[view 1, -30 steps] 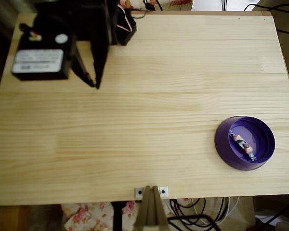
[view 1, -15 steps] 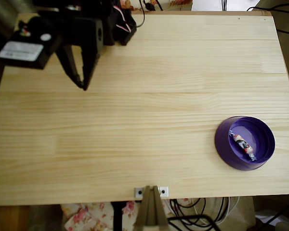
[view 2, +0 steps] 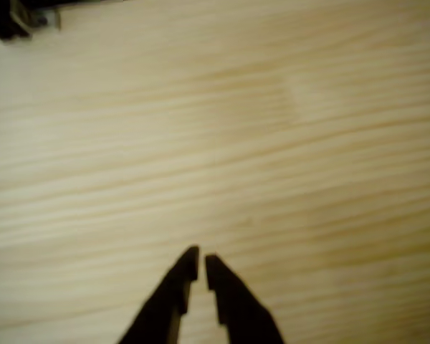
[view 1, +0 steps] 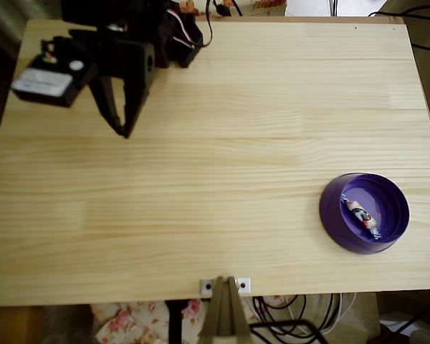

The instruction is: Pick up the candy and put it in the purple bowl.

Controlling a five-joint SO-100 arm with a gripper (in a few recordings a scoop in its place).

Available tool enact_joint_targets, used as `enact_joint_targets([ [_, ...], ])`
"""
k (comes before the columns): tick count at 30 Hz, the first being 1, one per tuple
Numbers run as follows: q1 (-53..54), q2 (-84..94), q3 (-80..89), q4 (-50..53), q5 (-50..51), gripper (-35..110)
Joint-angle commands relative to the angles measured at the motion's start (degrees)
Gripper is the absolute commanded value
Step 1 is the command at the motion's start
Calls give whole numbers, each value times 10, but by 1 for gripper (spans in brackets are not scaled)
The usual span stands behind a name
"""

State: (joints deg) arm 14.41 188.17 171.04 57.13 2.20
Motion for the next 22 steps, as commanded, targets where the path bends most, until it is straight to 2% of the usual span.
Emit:
enact_joint_targets([
  [1,9,9,12,-23,16,-1],
  [22,-25,9,30,-20,-6,0],
])
